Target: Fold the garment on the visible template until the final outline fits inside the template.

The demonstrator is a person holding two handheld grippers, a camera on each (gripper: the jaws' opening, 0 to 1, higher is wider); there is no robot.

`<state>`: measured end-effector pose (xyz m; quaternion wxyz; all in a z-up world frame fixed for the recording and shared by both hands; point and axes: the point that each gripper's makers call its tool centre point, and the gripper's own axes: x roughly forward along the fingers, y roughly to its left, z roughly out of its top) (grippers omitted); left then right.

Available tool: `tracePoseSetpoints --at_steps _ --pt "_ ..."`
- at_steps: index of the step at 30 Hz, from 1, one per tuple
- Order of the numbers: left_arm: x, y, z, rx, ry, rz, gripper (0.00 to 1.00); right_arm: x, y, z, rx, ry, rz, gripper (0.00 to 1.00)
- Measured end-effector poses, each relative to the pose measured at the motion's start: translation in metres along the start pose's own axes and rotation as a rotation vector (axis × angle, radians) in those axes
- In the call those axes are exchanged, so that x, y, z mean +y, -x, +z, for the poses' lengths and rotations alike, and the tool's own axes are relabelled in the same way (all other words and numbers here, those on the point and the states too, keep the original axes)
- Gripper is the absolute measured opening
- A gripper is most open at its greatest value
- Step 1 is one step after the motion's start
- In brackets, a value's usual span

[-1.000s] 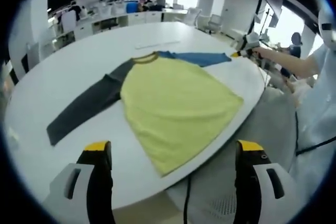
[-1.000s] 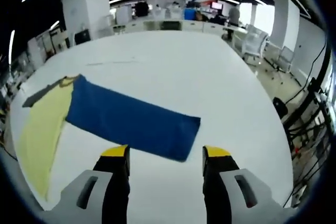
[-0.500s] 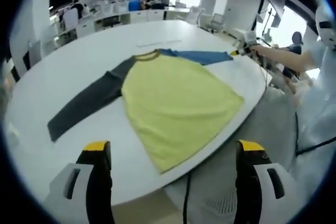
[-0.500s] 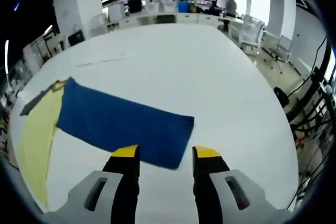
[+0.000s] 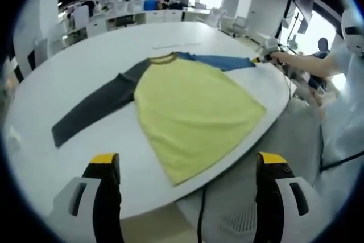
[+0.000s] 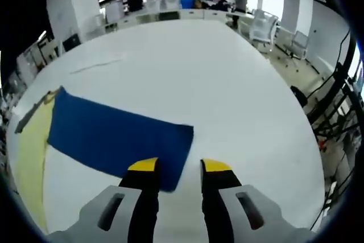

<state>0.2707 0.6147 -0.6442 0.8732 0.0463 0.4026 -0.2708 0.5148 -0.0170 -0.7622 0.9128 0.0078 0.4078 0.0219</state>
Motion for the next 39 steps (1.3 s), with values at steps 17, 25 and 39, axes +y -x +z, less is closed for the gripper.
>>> tracePoseSetpoints --at_steps 17,25,39 --pt "-0.0009 0.0015 0.0018 -0.007 0.008 0.007 0.94 0.0025 -0.0044 -0.0025 0.03 0.053 -0.021 0.24" --pt "0.0014 0.0043 0.0016 -0.019 0.025 0.017 0.94 0.001 -0.008 0.0 0.033 0.069 -0.021 0.2" --pt "0.0006 0.007 0.0024 -0.022 0.024 0.022 0.93 0.0014 -0.0093 0.0 0.033 0.067 -0.024 0.13"
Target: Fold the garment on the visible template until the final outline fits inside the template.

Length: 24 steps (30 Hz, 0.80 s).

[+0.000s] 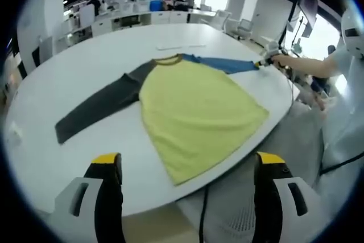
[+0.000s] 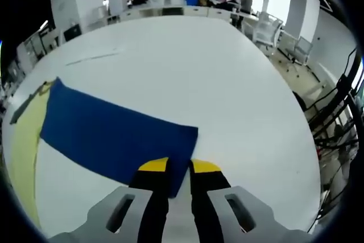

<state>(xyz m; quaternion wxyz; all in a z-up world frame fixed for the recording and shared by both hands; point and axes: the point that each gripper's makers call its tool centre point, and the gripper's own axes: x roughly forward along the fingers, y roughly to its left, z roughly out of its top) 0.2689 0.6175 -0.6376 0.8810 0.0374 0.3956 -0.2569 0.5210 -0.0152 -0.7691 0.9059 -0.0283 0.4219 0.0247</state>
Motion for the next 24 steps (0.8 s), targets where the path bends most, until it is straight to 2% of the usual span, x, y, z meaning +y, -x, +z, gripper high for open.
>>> tracePoseSetpoints --at_steps 5,8,13,15,22,24 --pt "0.002 0.002 0.0 -0.007 0.004 0.01 0.95 0.005 0.001 0.0 -0.008 0.011 0.008 0.1" --pt "0.001 0.003 0.001 -0.011 0.004 0.01 0.94 0.014 -0.001 0.002 -0.011 0.045 0.022 0.03" --pt "0.002 0.004 -0.001 -0.012 0.009 0.014 0.94 0.007 -0.002 0.002 -0.017 0.032 0.02 0.03" --pt "0.002 0.004 -0.003 -0.012 0.01 0.013 0.93 0.01 -0.002 0.002 -0.029 0.005 0.025 0.03" --pt "0.004 0.008 -0.006 -0.013 0.02 0.028 0.94 0.012 -0.001 0.001 -0.029 0.004 0.017 0.03" --pt "0.005 0.009 -0.005 -0.016 0.02 0.03 0.94 0.012 -0.001 0.002 -0.028 0.047 0.006 0.03"
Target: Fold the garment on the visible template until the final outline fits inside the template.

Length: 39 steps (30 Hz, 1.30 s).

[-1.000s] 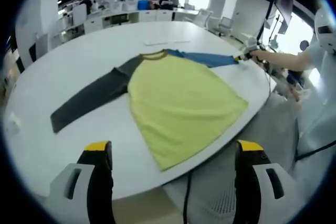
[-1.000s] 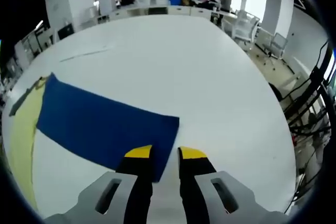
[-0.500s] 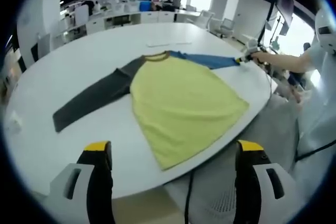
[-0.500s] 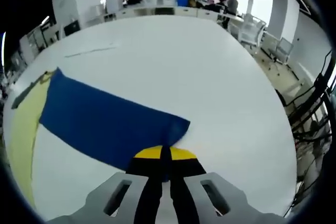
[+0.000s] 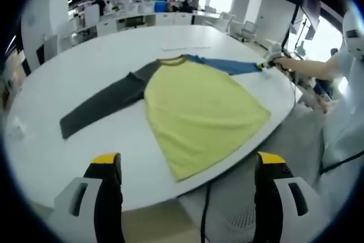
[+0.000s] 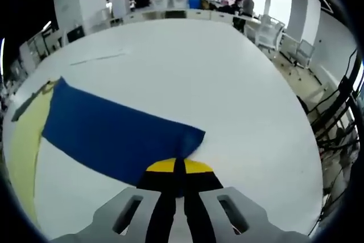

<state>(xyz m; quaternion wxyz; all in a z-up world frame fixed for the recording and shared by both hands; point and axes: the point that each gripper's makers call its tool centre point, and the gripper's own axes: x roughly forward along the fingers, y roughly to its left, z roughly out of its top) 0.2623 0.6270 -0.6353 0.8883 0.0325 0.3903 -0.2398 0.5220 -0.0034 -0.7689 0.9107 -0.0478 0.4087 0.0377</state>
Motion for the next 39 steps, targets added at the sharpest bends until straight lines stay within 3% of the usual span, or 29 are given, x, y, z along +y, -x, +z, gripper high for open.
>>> tracePoseSetpoints --at_steps 3,11,39 --pt "-0.001 0.0 0.0 0.001 -0.002 0.0 0.94 0.001 0.001 0.001 -0.001 0.035 -0.014 0.03" --pt "-0.002 0.001 -0.001 0.003 -0.003 -0.002 0.94 -0.008 0.003 0.008 -0.035 0.017 -0.021 0.03" --pt "-0.001 0.004 0.001 -0.043 -0.028 -0.006 0.94 0.001 0.048 0.038 -0.103 0.078 -0.015 0.03"
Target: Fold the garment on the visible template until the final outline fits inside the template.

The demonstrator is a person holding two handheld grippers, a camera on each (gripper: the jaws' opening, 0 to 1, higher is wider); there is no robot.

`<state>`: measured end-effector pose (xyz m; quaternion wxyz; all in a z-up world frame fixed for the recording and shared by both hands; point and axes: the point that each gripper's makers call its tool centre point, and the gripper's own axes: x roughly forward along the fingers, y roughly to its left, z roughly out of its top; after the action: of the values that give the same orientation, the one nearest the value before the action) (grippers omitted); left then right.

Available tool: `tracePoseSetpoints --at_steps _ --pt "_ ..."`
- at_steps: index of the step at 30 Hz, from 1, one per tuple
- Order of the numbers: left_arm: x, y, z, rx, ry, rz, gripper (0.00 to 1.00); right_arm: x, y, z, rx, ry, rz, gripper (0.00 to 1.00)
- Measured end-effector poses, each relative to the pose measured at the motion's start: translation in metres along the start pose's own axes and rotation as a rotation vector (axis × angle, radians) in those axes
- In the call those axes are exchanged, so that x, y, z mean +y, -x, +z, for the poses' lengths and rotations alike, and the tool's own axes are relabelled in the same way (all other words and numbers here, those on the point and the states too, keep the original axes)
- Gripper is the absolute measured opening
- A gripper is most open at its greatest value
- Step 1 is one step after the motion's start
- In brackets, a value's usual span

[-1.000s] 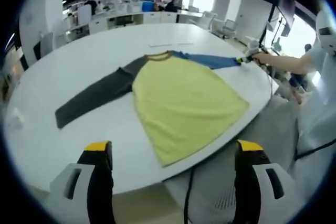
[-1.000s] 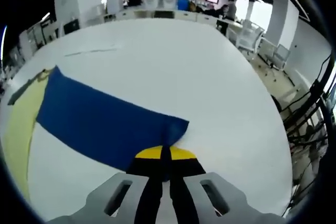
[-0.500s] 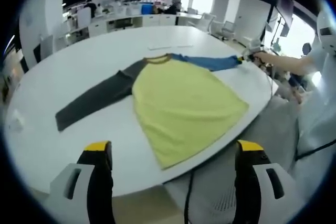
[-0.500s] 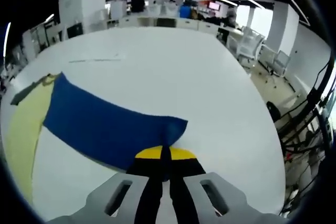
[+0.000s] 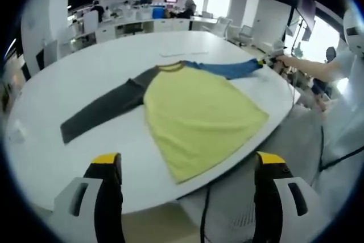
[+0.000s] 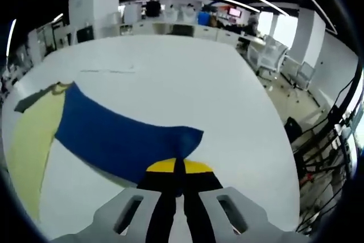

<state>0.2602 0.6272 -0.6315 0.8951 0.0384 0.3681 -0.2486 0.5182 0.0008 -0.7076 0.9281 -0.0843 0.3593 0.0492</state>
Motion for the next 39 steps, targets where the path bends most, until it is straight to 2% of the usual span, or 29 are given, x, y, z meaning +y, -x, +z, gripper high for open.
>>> tracePoseSetpoints --at_steps 15,23,29,39 --pt "0.001 0.008 -0.004 -0.008 -0.015 0.0 0.95 0.003 0.017 0.014 -0.036 0.028 -0.007 0.03" --pt "0.005 0.014 -0.008 -0.008 -0.01 0.01 0.96 0.01 0.026 0.028 -0.064 0.041 -0.005 0.03" --pt "0.003 0.015 -0.005 -0.022 -0.015 0.006 0.97 0.019 0.038 0.038 -0.093 0.063 0.002 0.03" --pt "0.001 0.022 0.0 -0.06 -0.019 -0.005 0.97 0.02 0.056 0.059 -0.147 0.09 0.008 0.03"
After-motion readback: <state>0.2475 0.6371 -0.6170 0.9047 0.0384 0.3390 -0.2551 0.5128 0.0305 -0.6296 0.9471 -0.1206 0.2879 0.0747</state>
